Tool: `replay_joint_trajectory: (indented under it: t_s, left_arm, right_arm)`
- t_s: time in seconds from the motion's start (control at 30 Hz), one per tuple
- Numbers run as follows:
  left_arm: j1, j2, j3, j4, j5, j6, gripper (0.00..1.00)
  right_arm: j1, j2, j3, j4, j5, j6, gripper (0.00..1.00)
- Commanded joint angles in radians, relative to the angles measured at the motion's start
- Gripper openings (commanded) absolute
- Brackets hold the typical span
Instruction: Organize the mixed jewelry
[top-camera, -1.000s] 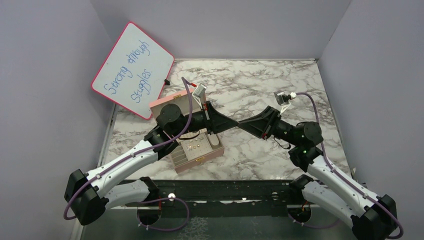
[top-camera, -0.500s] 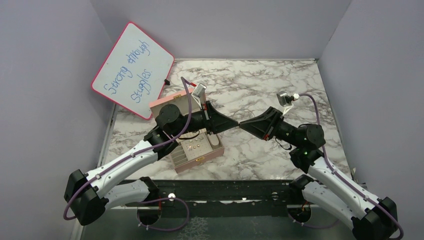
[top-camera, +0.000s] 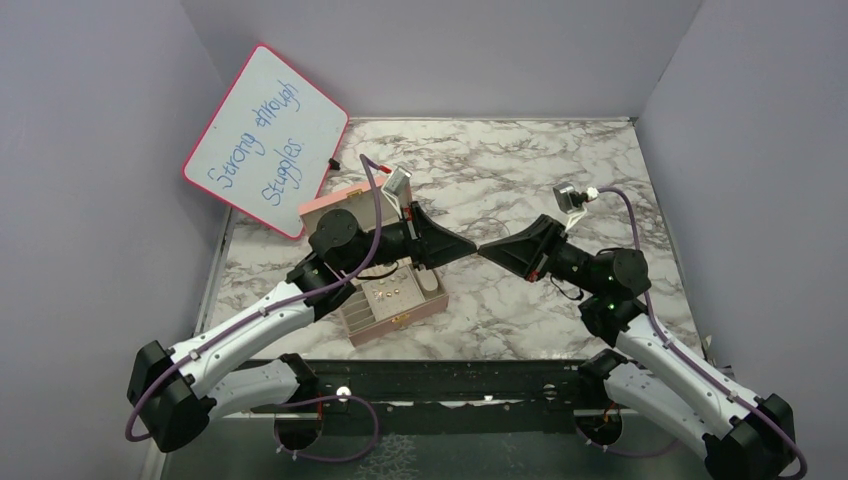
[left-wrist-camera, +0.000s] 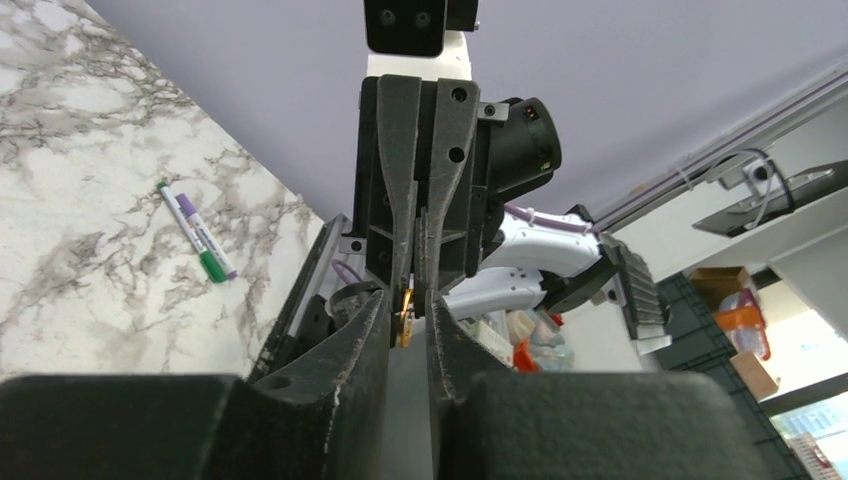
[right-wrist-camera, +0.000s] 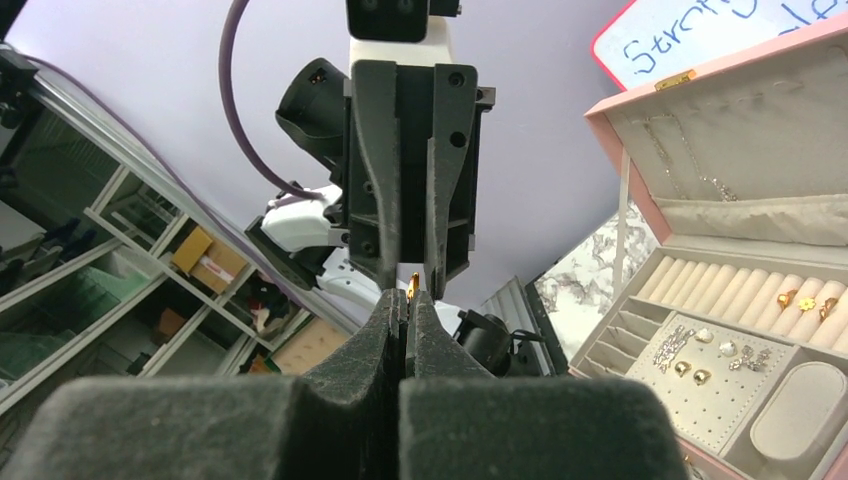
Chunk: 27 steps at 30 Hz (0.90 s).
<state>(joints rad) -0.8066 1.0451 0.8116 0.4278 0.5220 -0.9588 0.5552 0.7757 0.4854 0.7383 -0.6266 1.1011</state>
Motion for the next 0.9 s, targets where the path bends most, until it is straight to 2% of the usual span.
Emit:
replay_joint_trajectory:
  t_s: [0.0, 0.13, 0.23, 0.3, 0.5, 0.67, 0.87]
  left_arm:
    - [0.001, -0.043, -0.008, 0.031, -0.043, 0.021, 0.3]
    - [0.001, -0.07, -0.045, 0.029, -0.11, 0.041, 0.57]
    - [0.001, -0.127, -0.091, 0.008, -0.212, 0.095, 0.69]
    - [0.001, -0.179, -0.106, -0.074, -0.325, 0.132, 0.76]
    - [0.001, -0.34, -0.113, -0.392, -0.682, 0.25, 0.85]
    - [0.002, -0.44, -0.132, -0.537, -0.846, 0.35, 0.9]
    - [0.001, -0.507, -0.127, -0.666, -0.979, 0.472, 0.92]
  right_arm:
    - [0.002, -0.018, -0.009, -0.022, 0.016, -0.042, 0.01]
    - [0.002, -0.013, 0.015, -0.111, 0.031, -0.1, 0.01]
    - [0.002, 0.019, 0.061, -0.222, 0.054, -0.157, 0.01]
    - [0.003, 0.058, 0.104, -0.313, 0.072, -0.204, 0.01]
    - [0.033, 0.227, 0.206, -0.504, 0.158, -0.332, 0.01]
    - [0.143, 0.372, 0.275, -0.557, 0.341, -0.422, 0.01]
    - [0.277, 0.578, 0.422, -0.621, 0.579, -0.517, 0.01]
